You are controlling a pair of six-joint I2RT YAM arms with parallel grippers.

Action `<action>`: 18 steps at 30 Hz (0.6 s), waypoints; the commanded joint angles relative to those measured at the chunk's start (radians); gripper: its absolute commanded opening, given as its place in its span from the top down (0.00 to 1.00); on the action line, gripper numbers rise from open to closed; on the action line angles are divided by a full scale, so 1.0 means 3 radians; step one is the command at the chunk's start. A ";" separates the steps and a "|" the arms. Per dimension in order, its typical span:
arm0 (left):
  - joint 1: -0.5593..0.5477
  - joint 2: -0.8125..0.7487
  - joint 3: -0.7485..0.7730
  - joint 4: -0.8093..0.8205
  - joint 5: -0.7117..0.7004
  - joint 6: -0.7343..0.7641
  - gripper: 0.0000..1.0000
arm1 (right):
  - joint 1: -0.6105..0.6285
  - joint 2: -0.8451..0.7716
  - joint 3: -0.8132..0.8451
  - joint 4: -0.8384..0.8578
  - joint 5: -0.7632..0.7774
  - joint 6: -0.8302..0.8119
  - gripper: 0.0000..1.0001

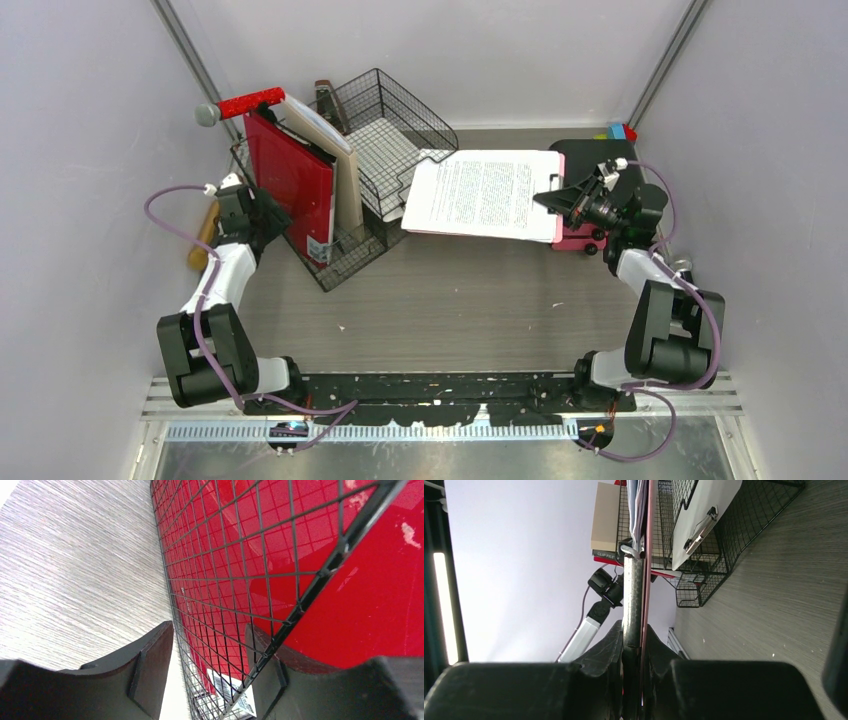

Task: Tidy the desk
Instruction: Place the folder in the storage box.

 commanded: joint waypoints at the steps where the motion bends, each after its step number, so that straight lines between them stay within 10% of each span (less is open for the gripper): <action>1: 0.0009 -0.0074 -0.0039 -0.0024 0.0095 0.0132 0.44 | -0.0010 0.0109 -0.0028 0.0868 0.0355 0.0375 1.00; 18: -0.0084 -0.0461 -0.0225 -0.0403 0.0406 -0.0087 0.64 | 0.0532 -0.0509 -0.0128 -0.0508 0.1596 -0.0806 1.00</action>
